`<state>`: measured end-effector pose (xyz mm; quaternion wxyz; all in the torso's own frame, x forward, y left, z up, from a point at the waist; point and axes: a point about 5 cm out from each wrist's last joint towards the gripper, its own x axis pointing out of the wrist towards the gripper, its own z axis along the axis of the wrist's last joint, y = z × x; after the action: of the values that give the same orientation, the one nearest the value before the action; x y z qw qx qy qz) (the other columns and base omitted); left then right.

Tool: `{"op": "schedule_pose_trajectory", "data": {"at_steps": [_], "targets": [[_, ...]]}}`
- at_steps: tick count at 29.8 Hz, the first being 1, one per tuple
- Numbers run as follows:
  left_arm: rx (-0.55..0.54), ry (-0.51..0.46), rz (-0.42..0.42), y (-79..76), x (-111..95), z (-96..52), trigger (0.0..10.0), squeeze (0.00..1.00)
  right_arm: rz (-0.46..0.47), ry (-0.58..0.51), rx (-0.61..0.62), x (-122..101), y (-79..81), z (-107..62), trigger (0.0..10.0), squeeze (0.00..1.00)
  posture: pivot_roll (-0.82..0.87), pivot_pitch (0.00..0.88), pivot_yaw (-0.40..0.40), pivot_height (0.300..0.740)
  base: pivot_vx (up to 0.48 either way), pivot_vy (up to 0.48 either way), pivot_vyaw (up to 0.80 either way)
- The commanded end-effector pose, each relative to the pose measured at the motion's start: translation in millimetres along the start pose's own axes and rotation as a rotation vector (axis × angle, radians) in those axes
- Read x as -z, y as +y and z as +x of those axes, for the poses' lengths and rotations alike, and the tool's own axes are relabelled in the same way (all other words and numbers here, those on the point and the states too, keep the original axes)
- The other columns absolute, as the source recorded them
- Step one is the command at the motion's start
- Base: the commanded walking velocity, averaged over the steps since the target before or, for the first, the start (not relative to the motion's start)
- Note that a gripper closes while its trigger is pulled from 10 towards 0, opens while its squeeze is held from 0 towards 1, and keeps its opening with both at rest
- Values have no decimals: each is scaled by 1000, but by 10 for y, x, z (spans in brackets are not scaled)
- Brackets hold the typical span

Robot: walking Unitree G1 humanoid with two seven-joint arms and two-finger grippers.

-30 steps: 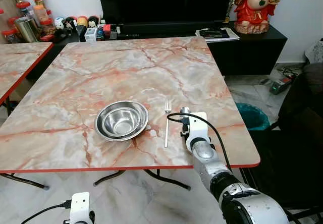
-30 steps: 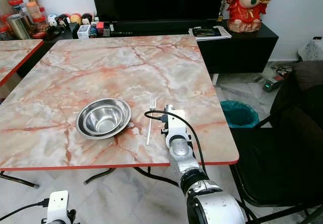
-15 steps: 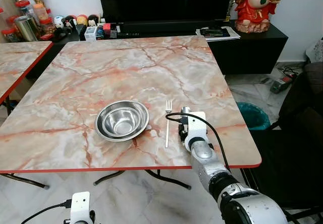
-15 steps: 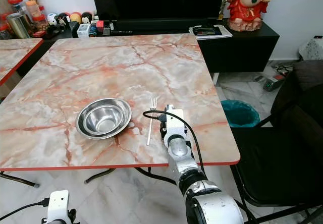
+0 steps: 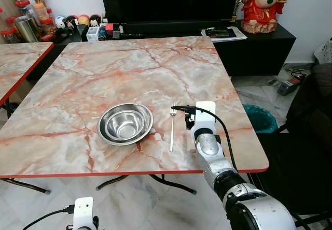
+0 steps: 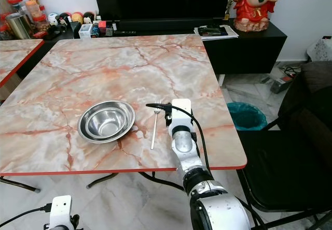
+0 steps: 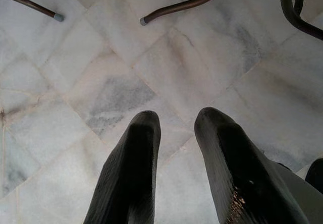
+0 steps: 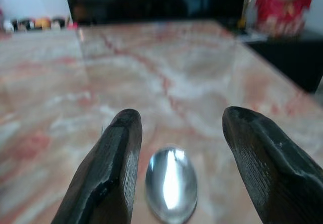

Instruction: Setting the table

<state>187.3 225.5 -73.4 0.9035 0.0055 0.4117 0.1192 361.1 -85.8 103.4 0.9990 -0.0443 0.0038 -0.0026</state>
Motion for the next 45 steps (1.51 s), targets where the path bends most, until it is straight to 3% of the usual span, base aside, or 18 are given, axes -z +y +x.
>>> {"op": "schedule_pose_trajectory", "data": {"at_steps": [1, 5, 10, 15, 21, 45], "targets": [[0, -20, -12, 0, -15, -2, 10000, 0, -21, -164, 15, -218, 7, 6, 10000, 0, 59, 0, 55, 740, 0, 0, 0], [-1, -36, -13, 4, -22, -5, 10000, 0, -71, -365, 29, -412, 4, -85, 10000, 0, 58, 0, 58, 740, 0, 0, 0], [-2, -30, -7, 9, -3, -9, 10000, 0, -83, -470, 27, -501, 10, -205, 10000, 0, 47, 0, 62, 740, 0, 0, 0], [2, -30, -13, -10, -6, -8, 10000, 0, -66, -445, 32, -429, 13, -249, 10000, 0, 43, 0, 62, 740, 0, 0, 0], [-1, -31, -19, -16, -9, -7, 10000, 0, -12, -328, -47, -257, 55, -271, 10000, 0, 40, 0, 59, 740, 0, 235, 0], [-6, -41, 6, 41, -38, -2, 10000, 0, 1, -319, -62, -244, 74, -315, 10000, 0, 36, 0, 71, 740, 0, 372, 0]]}}
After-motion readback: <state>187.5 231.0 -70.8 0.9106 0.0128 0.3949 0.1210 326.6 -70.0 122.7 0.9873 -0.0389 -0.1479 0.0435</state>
